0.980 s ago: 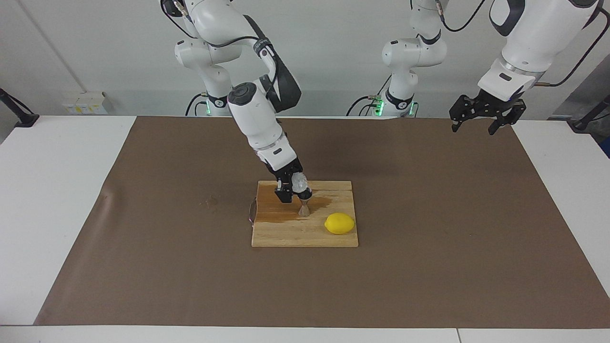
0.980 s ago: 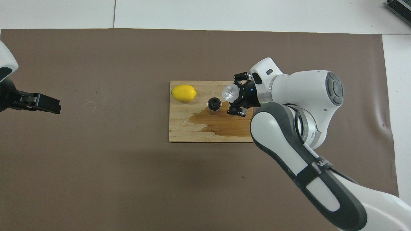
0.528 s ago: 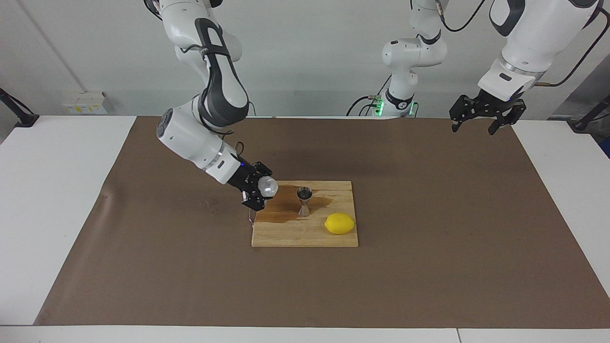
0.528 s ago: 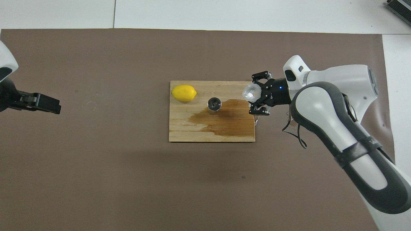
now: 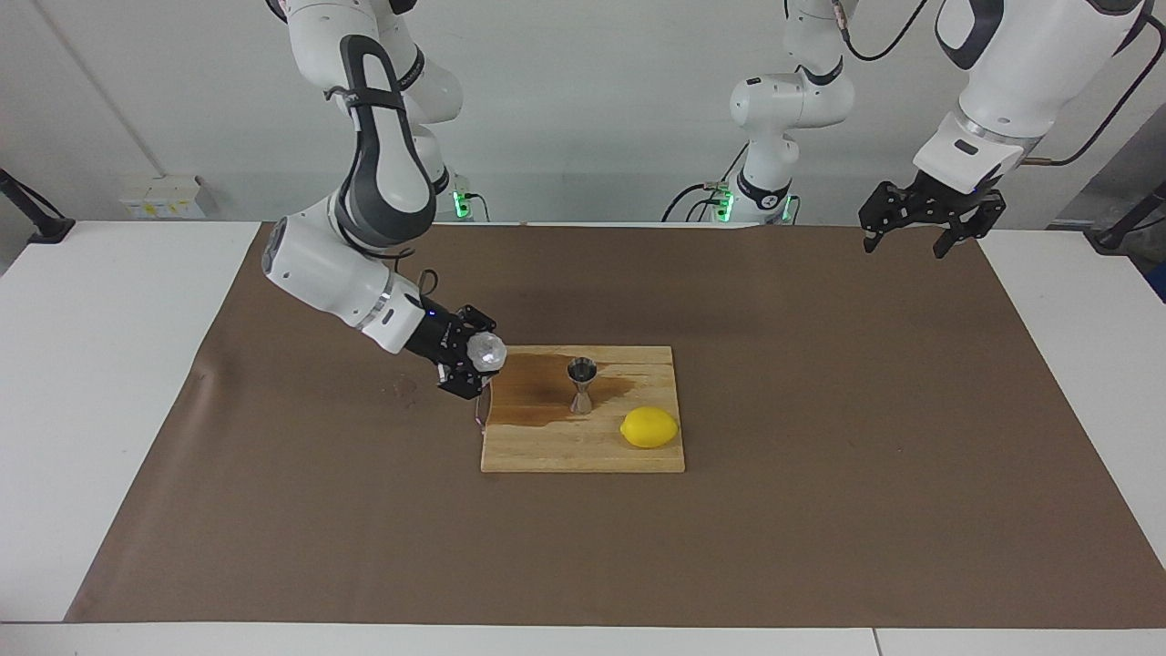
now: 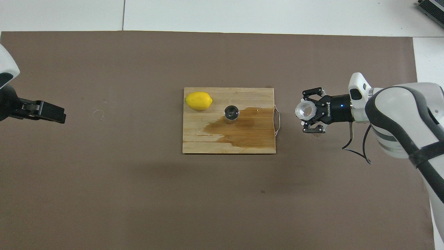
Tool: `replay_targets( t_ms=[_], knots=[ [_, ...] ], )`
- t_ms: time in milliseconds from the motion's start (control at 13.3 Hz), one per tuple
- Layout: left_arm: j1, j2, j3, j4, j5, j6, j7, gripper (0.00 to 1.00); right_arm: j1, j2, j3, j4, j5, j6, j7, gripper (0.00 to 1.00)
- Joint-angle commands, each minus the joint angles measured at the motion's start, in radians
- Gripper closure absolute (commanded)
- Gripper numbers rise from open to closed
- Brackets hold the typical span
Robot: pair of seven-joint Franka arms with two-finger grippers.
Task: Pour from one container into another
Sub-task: 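Carry the white cup with the right gripper back off the board, then lower the white cup onto the table and open the right gripper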
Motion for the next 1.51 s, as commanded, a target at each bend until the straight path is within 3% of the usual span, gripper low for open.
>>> replay_targets(
  t_ms=[0,151,377,1056,1131,1207,1282,1358,1433],
  knots=[
    [0.013,-0.024,-0.003,-0.019,-0.015,-0.009,0.011,0.0,-0.092,0.052,0.012,-0.045,0.059,-0.061,-0.15,0.95],
    [0.013,-0.024,-0.003,-0.019,-0.015,-0.009,0.011,0.0,-0.154,0.124,0.011,-0.037,0.076,-0.076,-0.273,0.95],
    [0.013,-0.024,-0.003,-0.019,-0.015,-0.009,0.011,0.0,-0.203,0.151,0.011,-0.053,0.072,-0.115,-0.358,0.94],
    [0.013,-0.024,-0.003,-0.019,-0.015,-0.009,0.011,0.0,-0.253,0.172,0.011,-0.065,0.064,-0.129,-0.441,0.94],
    [0.013,-0.024,-0.003,-0.019,-0.015,-0.009,0.011,0.0,-0.255,0.172,0.011,-0.065,0.064,-0.129,-0.442,0.87],
    [0.013,-0.024,-0.003,-0.019,-0.015,-0.009,0.011,0.0,-0.255,0.172,0.011,-0.065,0.064,-0.129,-0.443,0.7],
    [0.013,-0.024,-0.003,-0.019,-0.015,-0.009,0.011,0.0,-0.255,0.172,0.009,-0.065,0.064,-0.128,-0.447,0.22],
    [0.013,-0.024,-0.003,-0.019,-0.015,-0.009,0.011,0.0,-0.258,0.172,0.009,-0.063,0.064,-0.129,-0.452,0.0],
    [0.013,-0.024,-0.003,-0.019,-0.015,-0.009,0.011,0.0,-0.26,0.172,0.009,-0.062,0.061,-0.129,-0.453,0.0]
  ],
)
